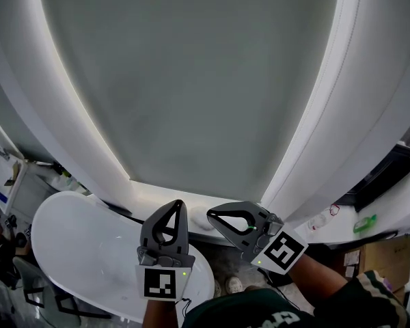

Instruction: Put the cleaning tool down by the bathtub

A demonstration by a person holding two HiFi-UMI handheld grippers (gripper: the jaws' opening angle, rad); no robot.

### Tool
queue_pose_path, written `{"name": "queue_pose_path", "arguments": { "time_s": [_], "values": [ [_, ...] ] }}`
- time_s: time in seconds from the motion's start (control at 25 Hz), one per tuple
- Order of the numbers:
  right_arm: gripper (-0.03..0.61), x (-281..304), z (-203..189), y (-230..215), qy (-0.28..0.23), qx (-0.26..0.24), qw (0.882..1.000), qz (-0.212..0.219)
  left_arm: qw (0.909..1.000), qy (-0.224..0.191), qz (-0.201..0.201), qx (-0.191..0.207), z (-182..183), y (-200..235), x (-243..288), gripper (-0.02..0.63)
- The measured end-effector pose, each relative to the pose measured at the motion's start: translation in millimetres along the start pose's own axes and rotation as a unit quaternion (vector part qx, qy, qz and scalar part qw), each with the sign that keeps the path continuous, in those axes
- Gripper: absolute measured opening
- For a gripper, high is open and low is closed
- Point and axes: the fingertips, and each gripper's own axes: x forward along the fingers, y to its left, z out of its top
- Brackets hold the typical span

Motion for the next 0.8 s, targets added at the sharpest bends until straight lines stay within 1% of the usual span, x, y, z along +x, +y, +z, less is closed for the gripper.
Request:
{"name": "queue_pose_path", "arguments": {
  "time_s": [0.16, 0.28, 0.48, 0.8],
  "values": [
    [0.015, -4.4, 0.0, -3.6, -0.010, 0.026, 0.999, -0.020, 0.9999, 0.008, -0.013, 0.007, -0.9, -8.9, -0.4, 0.009],
    [0.015, -5.3, 2.5, -7.9, -0.021, 0.041, 0.998, -0.036, 0.9998, 0.006, -0.016, 0.009, -0.3, -8.2, -2.3, 0.009],
    [0.014, -2.5, 4.4, -13.6, -0.025, 0.024, 0.998, -0.057, 0.9998, 0.011, -0.015, 0.007, -4.7, -4.7, -5.4, 0.009],
    [0.014, -0.3, 6.2, -10.2, -0.029, 0.023, 0.998, -0.057, 1.0000, 0.004, -0.009, 0.000, -2.3, -7.6, -9.6, 0.009]
  ]
}}
